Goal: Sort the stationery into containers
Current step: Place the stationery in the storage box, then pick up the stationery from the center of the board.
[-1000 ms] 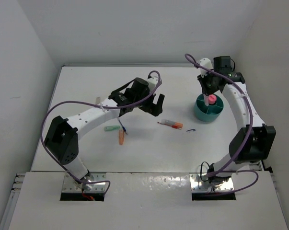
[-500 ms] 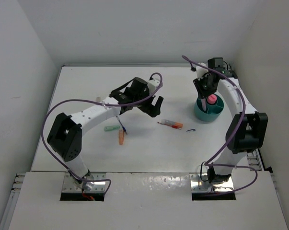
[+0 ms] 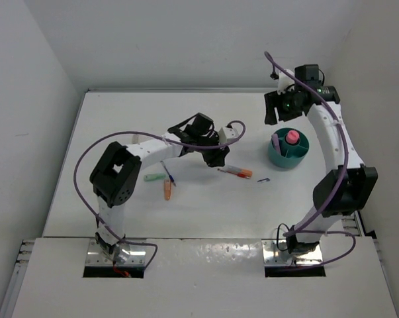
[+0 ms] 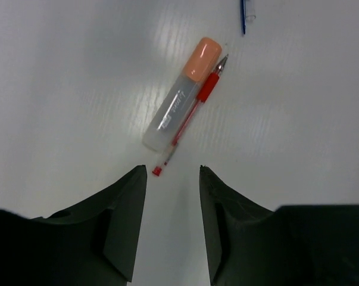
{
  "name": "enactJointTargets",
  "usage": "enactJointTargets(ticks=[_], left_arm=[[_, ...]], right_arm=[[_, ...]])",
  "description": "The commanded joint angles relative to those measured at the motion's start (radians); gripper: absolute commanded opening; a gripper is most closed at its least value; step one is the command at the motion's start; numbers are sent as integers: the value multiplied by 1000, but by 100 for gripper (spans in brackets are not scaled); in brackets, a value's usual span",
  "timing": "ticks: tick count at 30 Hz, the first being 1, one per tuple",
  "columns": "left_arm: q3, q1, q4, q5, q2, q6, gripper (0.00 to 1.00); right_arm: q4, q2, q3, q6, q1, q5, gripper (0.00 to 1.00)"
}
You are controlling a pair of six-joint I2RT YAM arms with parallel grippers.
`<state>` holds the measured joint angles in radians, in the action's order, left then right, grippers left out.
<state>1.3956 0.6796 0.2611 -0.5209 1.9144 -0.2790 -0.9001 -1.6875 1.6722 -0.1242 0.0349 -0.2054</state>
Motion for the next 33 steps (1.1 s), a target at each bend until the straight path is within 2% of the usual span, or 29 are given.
enactJointTargets(ticks=[1,11,20,33], left_arm=[[103,1,-97,-88,79,-68,46],[247,23,-135,-189,261,-34,48],[269,48,-108,-228,307,-35,51],[246,57,-99,-105,330,-72,51]], right_arm=[[7,118,6,98,-1,-126,63],[-8,224,-112,147,-30,-173,61],[-19,210,-118,158,-89,-209,60],[-19,215,-143,161,-104,-235,60]])
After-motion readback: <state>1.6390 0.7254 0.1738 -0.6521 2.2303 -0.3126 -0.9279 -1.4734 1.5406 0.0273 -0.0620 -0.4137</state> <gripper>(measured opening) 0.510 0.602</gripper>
